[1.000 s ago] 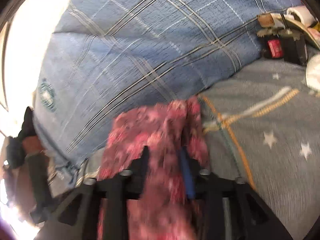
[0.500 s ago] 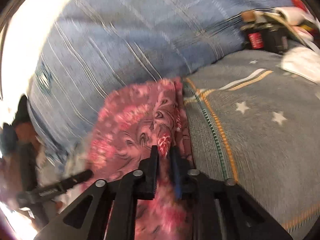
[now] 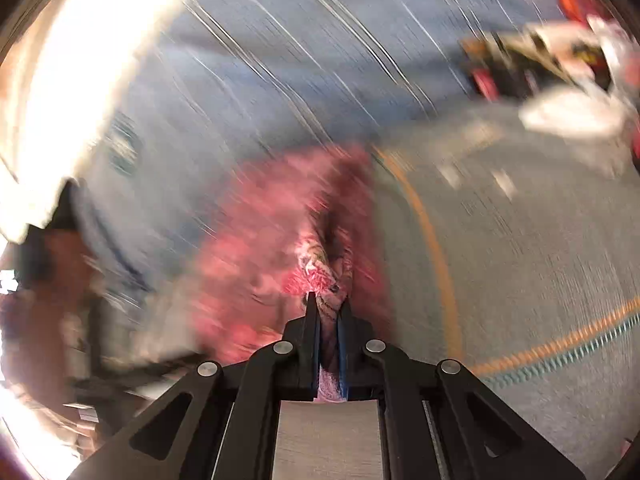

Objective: Fold small clothes

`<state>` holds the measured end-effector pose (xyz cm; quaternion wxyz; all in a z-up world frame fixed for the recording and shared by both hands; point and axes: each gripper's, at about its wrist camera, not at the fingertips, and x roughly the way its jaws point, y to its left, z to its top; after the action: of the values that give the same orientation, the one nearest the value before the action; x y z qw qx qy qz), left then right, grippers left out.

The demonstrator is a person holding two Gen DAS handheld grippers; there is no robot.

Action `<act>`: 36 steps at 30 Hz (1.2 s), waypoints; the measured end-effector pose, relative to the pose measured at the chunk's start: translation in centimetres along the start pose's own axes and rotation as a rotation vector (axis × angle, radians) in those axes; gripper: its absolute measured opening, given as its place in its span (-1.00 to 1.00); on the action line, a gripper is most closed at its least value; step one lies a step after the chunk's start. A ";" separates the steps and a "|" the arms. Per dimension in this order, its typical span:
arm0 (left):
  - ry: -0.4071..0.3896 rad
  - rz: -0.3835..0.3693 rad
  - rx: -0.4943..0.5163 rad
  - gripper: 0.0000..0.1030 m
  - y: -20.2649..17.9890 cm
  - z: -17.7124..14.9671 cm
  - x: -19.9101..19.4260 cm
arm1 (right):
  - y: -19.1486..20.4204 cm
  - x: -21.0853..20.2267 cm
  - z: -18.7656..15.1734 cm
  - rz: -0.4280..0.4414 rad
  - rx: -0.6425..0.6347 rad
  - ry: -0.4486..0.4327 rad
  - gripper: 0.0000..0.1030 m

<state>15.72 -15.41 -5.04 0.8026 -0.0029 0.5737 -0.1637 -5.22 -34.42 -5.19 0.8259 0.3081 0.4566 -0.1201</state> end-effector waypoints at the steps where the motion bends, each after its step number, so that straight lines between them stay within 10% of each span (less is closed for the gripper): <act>1: 0.002 -0.017 0.004 0.55 0.1 -0.3 -0.4 | -0.2 -0.7 -0.1 0.015 0.007 -0.031 -0.85; 9: -0.137 -0.108 -0.063 0.55 0.1 4.2 -3.8 | 2.6 -3.5 5.1 0.098 0.009 -0.179 -0.05; 13: -0.090 -0.087 -0.054 0.55 -1.6 6.2 -0.5 | 3.6 1.1 6.4 0.001 -0.014 -0.140 -0.13; 14: -0.069 -0.066 -0.044 0.57 -1.8 6.2 0.8 | 3.2 2.1 6.1 -0.007 -0.017 -0.125 -0.30; 15: -0.053 -0.051 -0.037 0.59 -1.5 6.3 1.9 | 3.0 3.4 5.9 -0.045 -0.040 -0.103 -0.88; 19: -0.024 -0.150 -0.109 0.68 0.3 6.3 2.9 | 2.8 4.4 5.0 -0.086 -0.090 -0.089 -0.83; 23: -0.106 -0.203 -0.190 0.68 2.4 8.7 1.0 | 3.1 2.4 7.9 -0.020 -0.036 -0.162 -0.48; 25: -0.107 -0.188 -0.197 0.68 2.7 10.4 1.4 | 3.0 3.0 9.9 0.030 0.022 -0.161 0.16; 27: -0.054 -0.174 -0.201 0.68 2.5 12.0 3.1 | 3.1 5.0 11.1 -0.002 0.051 -0.130 0.18; 29: -0.018 -0.175 -0.195 0.67 2.1 12.8 4.3 | 3.3 7.8 11.8 -0.035 0.077 -0.054 0.12; 31: -0.032 -0.155 -0.178 0.68 1.5 13.4 4.8 | 3.8 8.9 12.5 -0.030 0.062 -0.029 -0.90; 36: 0.004 -0.109 -0.203 0.73 1.4 14.4 8.3 | 2.2 9.6 12.6 -0.077 0.097 -0.076 -0.92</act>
<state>31.70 -18.92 -8.02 0.7869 -0.1152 0.5879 -0.1479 9.75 -39.69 -7.28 0.8216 0.3252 0.4299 -0.1853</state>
